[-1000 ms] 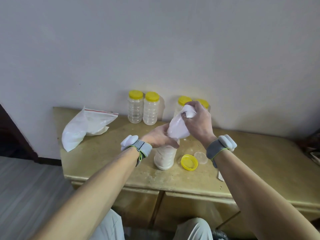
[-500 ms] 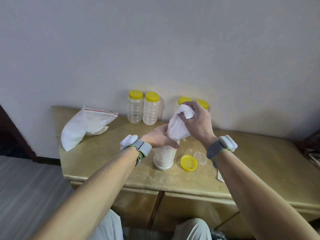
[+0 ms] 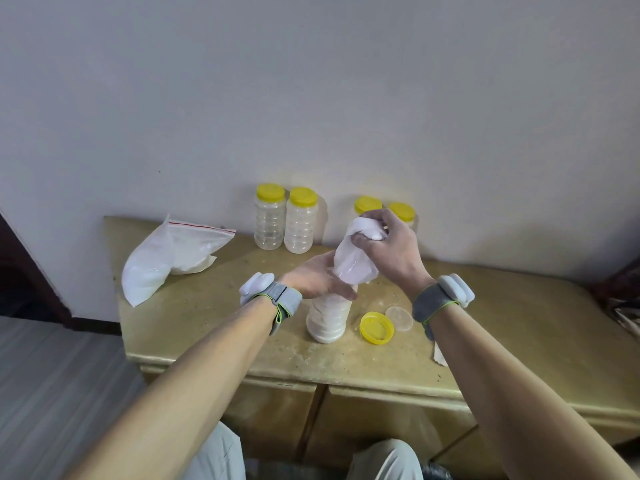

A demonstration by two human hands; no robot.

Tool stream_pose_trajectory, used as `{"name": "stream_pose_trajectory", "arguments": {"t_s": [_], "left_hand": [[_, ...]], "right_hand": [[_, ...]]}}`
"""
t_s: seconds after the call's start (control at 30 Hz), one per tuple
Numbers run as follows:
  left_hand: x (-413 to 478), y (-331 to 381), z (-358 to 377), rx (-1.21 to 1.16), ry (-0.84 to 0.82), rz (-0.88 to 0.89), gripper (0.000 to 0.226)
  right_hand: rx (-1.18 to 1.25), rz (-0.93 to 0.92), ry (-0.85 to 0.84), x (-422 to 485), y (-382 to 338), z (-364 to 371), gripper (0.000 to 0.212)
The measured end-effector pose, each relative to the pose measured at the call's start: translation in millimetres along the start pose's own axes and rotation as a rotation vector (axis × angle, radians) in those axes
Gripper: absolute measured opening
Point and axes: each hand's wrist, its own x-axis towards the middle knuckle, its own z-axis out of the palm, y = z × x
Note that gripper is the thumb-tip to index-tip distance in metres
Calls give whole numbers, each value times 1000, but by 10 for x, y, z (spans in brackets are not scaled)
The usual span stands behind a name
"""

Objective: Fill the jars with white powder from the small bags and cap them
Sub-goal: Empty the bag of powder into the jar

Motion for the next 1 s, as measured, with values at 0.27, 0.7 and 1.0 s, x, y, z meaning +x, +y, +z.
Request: {"name": "stream_pose_trajectory", "arguments": {"t_s": [0.27,0.7,1.0], "left_hand": [[-39,8,-10,-29,-7,5,76],[-20,-4,0,-8,22,13,75],[-20,-26,2,-7,36,9,75]], "right_hand": [[-166,157,-204,91,65,-86,32],[-146,71,-167,110,-28,-110,25],[-473,144,-225,75,-52,-129,17]]}}
